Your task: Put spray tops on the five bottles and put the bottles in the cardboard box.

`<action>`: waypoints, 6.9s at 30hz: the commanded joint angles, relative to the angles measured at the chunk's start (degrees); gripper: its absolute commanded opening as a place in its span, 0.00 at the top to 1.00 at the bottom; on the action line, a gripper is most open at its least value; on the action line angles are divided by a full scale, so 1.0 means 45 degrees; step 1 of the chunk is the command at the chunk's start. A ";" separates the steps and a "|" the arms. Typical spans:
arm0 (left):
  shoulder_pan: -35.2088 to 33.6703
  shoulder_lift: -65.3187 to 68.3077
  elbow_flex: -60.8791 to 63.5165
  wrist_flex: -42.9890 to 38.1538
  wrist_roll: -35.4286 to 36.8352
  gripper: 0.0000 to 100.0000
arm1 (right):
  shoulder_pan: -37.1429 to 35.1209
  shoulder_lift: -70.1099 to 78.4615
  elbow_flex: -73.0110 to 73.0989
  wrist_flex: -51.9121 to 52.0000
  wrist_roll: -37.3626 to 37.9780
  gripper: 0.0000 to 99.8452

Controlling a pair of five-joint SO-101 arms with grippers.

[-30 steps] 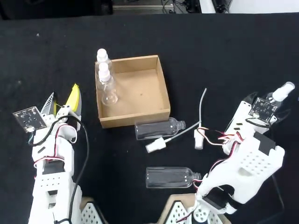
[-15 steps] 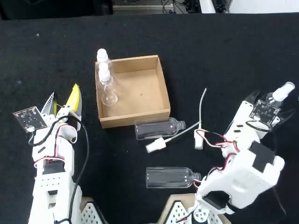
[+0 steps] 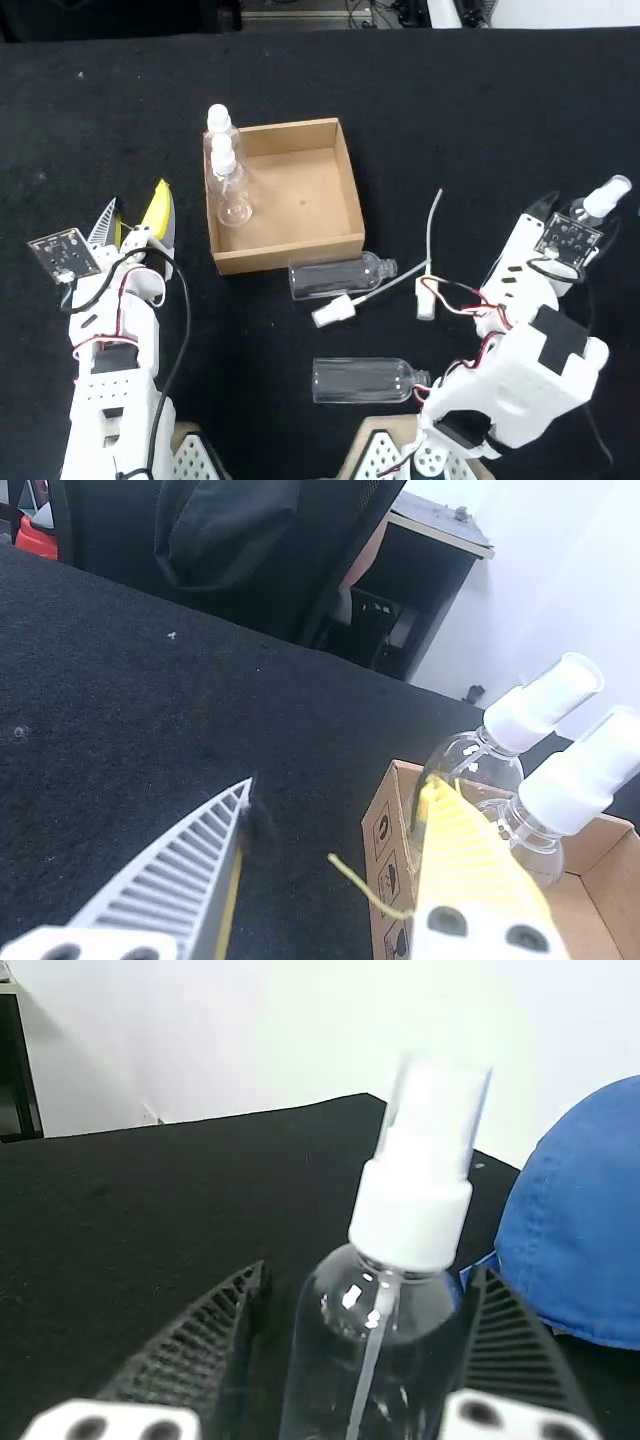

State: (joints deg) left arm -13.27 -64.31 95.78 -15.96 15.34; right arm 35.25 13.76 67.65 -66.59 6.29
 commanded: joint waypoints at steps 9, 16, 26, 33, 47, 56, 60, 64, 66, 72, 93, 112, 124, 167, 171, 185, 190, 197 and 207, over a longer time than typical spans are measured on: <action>0.0147 0.0059 0.0303 0.0039 -0.0098 0.76 | 0.0039 -0.0654 -0.0029 0.0117 0.0000 0.73; 0.0166 0.0059 0.0303 0.0039 -0.0098 0.76 | 0.0098 -0.0654 -0.0225 0.0996 -0.0020 0.73; 0.0166 0.0059 0.0303 0.0039 -0.0098 0.76 | 0.0059 -0.0733 -0.0400 0.1074 -0.0899 0.73; 0.0166 0.0059 0.0303 0.0039 -0.0098 0.76 | 0.0156 -0.0694 -0.0947 0.1133 -0.0899 0.73; 0.0166 0.0059 0.0303 0.0039 -0.0098 0.76 | 0.0332 -0.0674 -0.0694 0.1074 -0.0957 0.90; 0.0147 0.0059 0.0303 0.0020 -0.0098 0.76 | 0.0703 -0.0928 -0.0694 0.1074 -0.1035 0.99; 0.0088 0.0059 0.0303 -0.0020 -0.0098 0.76 | 0.0567 -0.2452 0.0010 0.1192 -0.1485 0.99; 0.0068 0.0059 0.0303 0.0000 -0.0098 0.76 | -0.0527 -0.5324 0.1573 0.1621 -0.0879 0.99; 0.0068 0.0059 0.0303 0.0020 -0.0098 0.76 | -0.1289 -0.7004 0.2178 0.2520 -0.0664 0.99; -0.0733 -0.0039 0.0303 0.0039 0.0020 0.76 | -0.3497 -1.2611 0.2120 0.8479 -0.0879 0.99; -0.0928 0.0000 0.0303 -0.0039 -0.0020 0.76 | -1.2034 -1.4291 0.0420 1.0745 -0.1621 0.99; -0.0928 0.0000 0.0303 -0.0039 -0.0059 0.76 | -1.1429 -0.1631 -0.3077 0.1719 -0.1621 0.99; -0.0928 -0.0059 0.0303 -0.0039 -0.0059 0.76 | -1.1468 0.1104 -0.3624 0.0547 -0.1602 0.99; -0.0928 -0.0059 0.0303 -0.0059 -0.0078 0.76 | -1.1507 0.2276 -0.4054 0.0449 -0.1602 0.71; -0.0928 -0.0059 0.0303 -0.0059 -0.0078 0.76 | -1.1507 0.1983 -0.3937 0.0430 -0.1602 0.71; -0.0908 -0.0039 0.0303 -0.0059 -0.0078 0.76 | -1.1448 -0.1182 -0.1748 0.0547 -0.1680 0.71; -0.0674 0.0000 0.0303 -0.0059 -0.0098 0.76 | -1.1487 -0.2530 -0.0596 0.0547 -0.1680 0.71; -0.0537 0.0020 0.0303 -0.0059 -0.0098 0.76 | -1.1429 -0.4816 0.1416 0.0977 -0.1680 0.71; -0.0537 0.0020 0.0303 -0.0059 -0.0098 0.76 | -1.1409 -0.9094 0.1846 0.8205 -0.1700 0.71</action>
State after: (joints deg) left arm -16.09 -64.31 95.78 -15.96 15.34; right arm -17.93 -19.56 75.82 -38.99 -1.27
